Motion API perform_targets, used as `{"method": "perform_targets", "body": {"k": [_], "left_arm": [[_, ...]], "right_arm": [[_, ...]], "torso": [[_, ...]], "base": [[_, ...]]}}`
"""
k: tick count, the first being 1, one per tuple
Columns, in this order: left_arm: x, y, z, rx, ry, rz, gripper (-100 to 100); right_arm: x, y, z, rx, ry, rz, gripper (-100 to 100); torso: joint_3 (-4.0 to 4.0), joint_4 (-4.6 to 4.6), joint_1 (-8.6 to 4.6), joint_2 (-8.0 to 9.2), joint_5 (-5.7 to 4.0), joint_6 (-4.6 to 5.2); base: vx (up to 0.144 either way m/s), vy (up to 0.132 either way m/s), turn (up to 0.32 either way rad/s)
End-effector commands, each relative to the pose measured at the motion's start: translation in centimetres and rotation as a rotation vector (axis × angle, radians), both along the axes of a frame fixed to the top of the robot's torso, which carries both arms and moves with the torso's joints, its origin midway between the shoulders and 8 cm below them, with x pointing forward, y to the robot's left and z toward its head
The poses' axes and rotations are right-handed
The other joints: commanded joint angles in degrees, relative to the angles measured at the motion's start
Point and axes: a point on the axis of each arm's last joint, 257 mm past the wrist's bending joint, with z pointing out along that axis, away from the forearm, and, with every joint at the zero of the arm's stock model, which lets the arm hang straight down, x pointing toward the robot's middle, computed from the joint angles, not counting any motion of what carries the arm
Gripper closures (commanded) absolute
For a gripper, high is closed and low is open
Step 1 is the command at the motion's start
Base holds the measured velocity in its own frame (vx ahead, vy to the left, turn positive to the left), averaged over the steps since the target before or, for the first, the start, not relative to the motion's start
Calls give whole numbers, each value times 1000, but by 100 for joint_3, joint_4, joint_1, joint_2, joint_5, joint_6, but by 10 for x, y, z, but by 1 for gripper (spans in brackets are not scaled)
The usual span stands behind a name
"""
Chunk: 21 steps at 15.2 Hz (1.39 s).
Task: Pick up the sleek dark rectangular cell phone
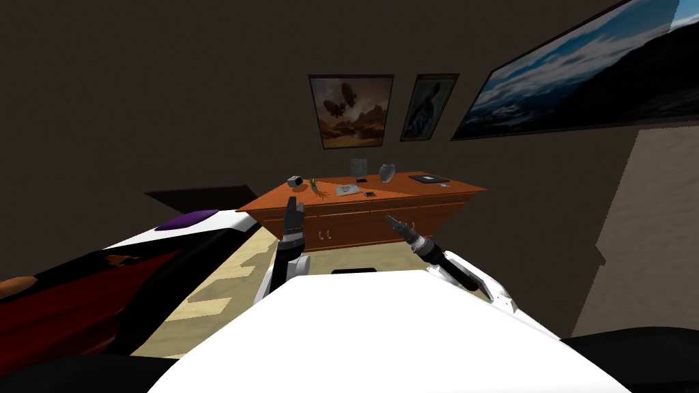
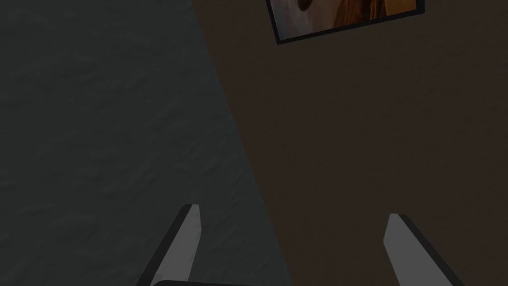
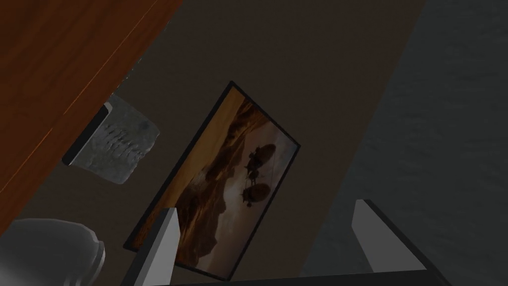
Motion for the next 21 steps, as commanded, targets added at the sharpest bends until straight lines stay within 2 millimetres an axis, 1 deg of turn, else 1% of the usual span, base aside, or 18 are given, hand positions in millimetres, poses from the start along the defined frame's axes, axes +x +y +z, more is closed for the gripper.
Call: {"method": "perform_targets", "body": {"k": [1,2,5,6,9,10,13,14,17,18,20,21], "left_arm": [[0,0,0,0,0,0,0],[0,0,0,0,0,0,0],[0,0,0,0,0,0,0],[0,0,0,0,0,0,0],[0,0,0,0,0,0,0],[0,0,0,0,0,0,0],[0,0,0,0,0,0,0],[0,0,0,0,0,0,0],[0,0,0,0,0,0,0],[0,0,0,0,0,0,0],[0,0,0,0,0,0,0],[0,0,0,0,0,0,0]], "right_arm": [[-3,-1,-7,-48,12,25,-100],[-6,-1,-20,-79,30,44,-100],[-8,-4,-23,-129,38,68,-100],[-12,-6,-37,-166,58,89,-100],[-14,-10,-39,-212,66,110,-100],[-18,-13,-53,-253,87,132,-100],[-20,-18,-55,-296,95,151,-100],[-25,-24,-69,-340,117,174,-100],[-27,-29,-70,-381,124,191,-100],[-33,-37,-83,-427,148,215,-100],[-34,-42,-84,-466,155,231,-100],[-40,-50,-96,-500,177,248,-100]], "torso": [[0,0,0,0,0,0],[0,0,-1,-2,0,2],[-1,0,3,-2,1,3],[-3,-1,0,-5,0,4],[-3,-1,0,-5,0,3],[-4,-1,-1,-8,0,4],[-3,-1,1,-6,1,3],[-4,-1,0,-8,0,4],[-4,-1,2,-8,1,3],[-5,-1,0,-10,0,5],[-4,-1,4,-7,1,0],[-4,-1,2,-7,1,3]], "base": [[-44,12,97],[-46,26,157],[-41,19,77],[-40,18,173],[-35,15,82],[-37,22,174],[-35,18,80],[-32,27,152],[-31,19,101],[-35,28,176],[-39,23,143],[-38,26,140]]}}
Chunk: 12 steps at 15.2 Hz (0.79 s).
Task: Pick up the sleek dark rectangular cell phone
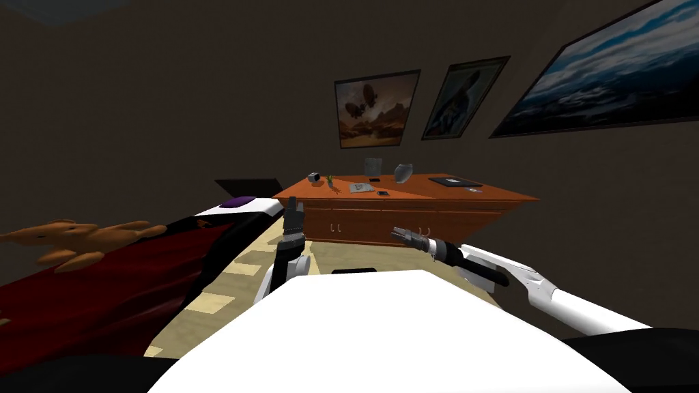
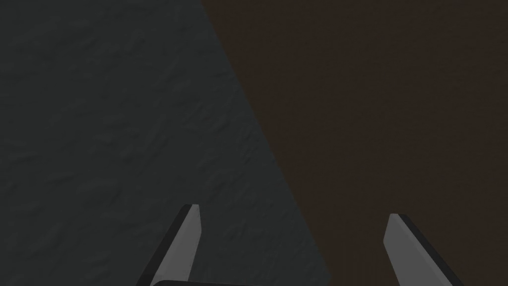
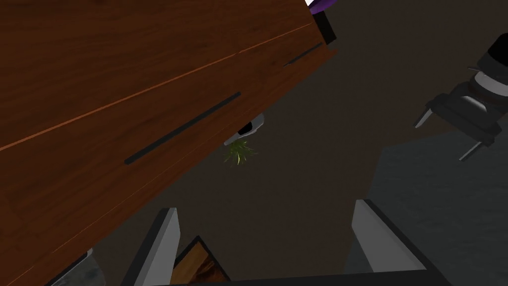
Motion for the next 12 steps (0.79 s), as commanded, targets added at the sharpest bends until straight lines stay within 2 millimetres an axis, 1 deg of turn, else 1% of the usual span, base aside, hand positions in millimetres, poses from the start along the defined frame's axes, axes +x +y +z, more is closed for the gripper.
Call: {"method": "perform_targets", "body": {"k": [1,3,4,5,7,8,9,11,12], "left_arm": [[0,0,0,0,0,0,0],[0,0,0,0,0,0,0],[0,0,0,0,0,0,0],[0,0,0,0,0,0,0],[0,0,0,0,0,0,0],[0,0,0,0,0,0,0],[0,0,0,0,0,0,0],[0,0,0,0,0,0,0],[0,0,0,0,0,0,0]], "right_arm": [[-5,-10,-8,-53,20,24,-100],[-6,-15,-8,-85,26,38,-100],[-12,-25,-19,-124,49,54,-100],[-12,-29,-19,-144,52,63,-100],[-13,-33,-19,-171,56,74,-100],[-19,-45,-28,-213,80,90,-100],[-20,-49,-28,-233,83,98,-100],[-20,-53,-27,-256,87,108,-100],[-27,-67,-35,-303,112,125,-100]], "torso": [[0,0,0,0,0,0],[0,0,-1,-1,1,3],[-2,0,-3,-4,0,5],[-3,-1,-1,-5,0,-2],[-3,-1,-2,-6,1,3],[-3,-1,-4,-7,0,5],[-4,-1,-1,-7,0,-2],[-4,-1,-1,-7,1,3],[-4,-1,-4,-8,0,5]], "base": [[-43,30,189],[-22,15,49],[-21,24,200],[-27,27,221],[-17,14,21],[-19,26,195],[-25,30,223],[-15,12,25],[-16,20,192]]}}
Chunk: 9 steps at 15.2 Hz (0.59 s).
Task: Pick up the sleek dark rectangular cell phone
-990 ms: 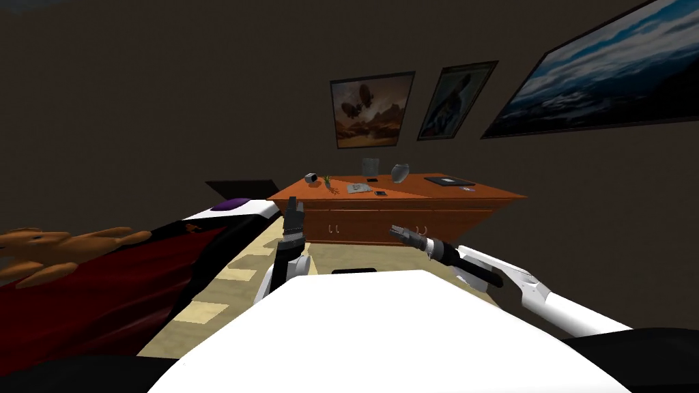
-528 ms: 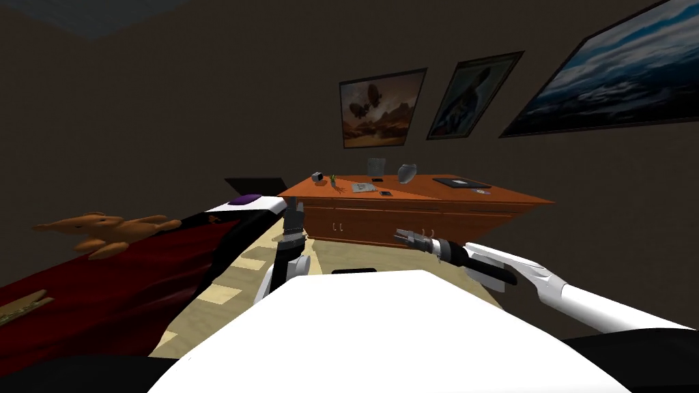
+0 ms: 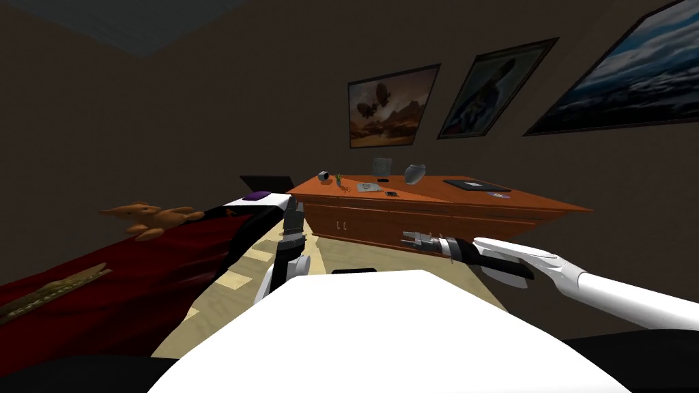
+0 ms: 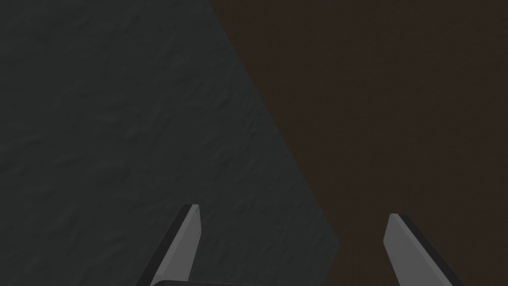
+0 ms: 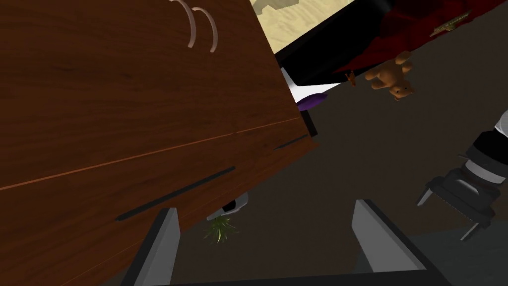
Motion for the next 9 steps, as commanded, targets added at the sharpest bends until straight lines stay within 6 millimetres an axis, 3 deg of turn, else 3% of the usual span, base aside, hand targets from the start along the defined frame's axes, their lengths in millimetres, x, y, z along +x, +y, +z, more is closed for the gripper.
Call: {"method": "perform_targets", "body": {"k": [1,3,4,9], "left_arm": [[0,0,0,0,0,0,0],[0,0,0,0,0,0,0],[0,0,0,0,0,0,0],[0,0,0,0,0,0,0]], "right_arm": [[-5,-13,-3,-52,20,21,-100],[-5,-17,-2,-74,24,30,-100],[-12,-32,-8,-121,49,45,-100],[-18,-63,-6,-238,84,87,-100]], "torso": [[0,0,0,0,0,0],[0,0,1,0,1,5],[0,1,-1,0,1,8],[-2,-1,3,-4,2,2]], "base": [[-21,27,243],[-13,13,26],[-11,20,174],[-9,20,161]]}}
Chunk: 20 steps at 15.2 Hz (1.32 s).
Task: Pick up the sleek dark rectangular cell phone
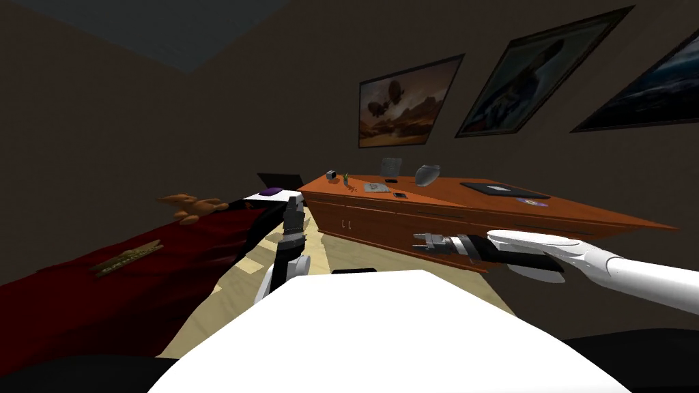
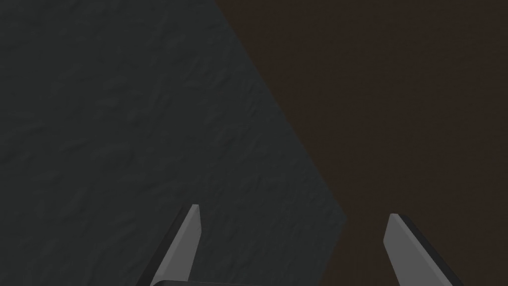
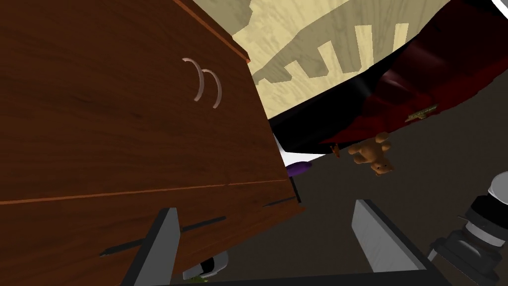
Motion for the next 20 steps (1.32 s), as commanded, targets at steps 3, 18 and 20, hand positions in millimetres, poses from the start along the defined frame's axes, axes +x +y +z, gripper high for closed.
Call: {"method": "perform_targets", "body": {"k": [3,18,20], "left_arm": [[0,0,0,0,0,0,0],[0,0,0,0,0,0,0],[0,0,0,0,0,0,0]], "right_arm": [[-5,-29,2,-106,36,34,-100],[-28,-138,35,-460,174,122,-100],[-33,-156,45,-519,200,133,-100]], "torso": [[-2,-1,2,-4,0,-4],[-13,-5,-2,-23,-1,-4],[-15,-6,-6,-25,-1,-5]], "base": [[1,21,160],[27,9,160],[61,-7,205]]}}
